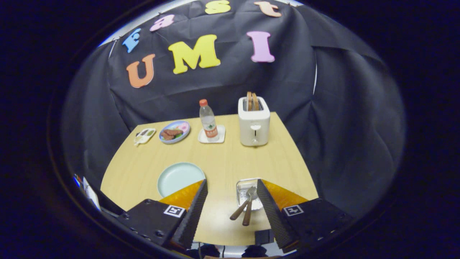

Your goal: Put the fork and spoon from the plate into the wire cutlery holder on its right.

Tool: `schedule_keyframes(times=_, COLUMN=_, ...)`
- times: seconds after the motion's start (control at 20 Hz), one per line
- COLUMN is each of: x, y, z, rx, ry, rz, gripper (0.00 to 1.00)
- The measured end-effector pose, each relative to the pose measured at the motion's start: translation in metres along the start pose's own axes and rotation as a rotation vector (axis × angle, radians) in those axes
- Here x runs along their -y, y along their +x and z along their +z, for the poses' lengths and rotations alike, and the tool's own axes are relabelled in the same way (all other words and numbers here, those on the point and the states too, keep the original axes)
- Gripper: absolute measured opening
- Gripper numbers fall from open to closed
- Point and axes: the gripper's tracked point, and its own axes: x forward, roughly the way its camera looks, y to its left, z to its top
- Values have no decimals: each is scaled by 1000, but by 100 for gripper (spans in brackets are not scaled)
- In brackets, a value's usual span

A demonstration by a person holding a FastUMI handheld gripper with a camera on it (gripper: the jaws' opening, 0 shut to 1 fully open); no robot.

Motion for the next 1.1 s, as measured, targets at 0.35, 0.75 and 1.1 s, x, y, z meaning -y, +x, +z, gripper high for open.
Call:
schedule_keyframes(times=0.35, x=-30, y=-89, z=99, rx=385, ry=-88, rz=-16, gripper=95)
schedule_keyframes(times=0.75, x=-73, y=-152, z=141, rx=636, ry=-90, rz=5, gripper=96)
schedule_keyframes(times=1.1, x=-92, y=-146, z=130, rx=622, ry=-123, rz=8, gripper=96)
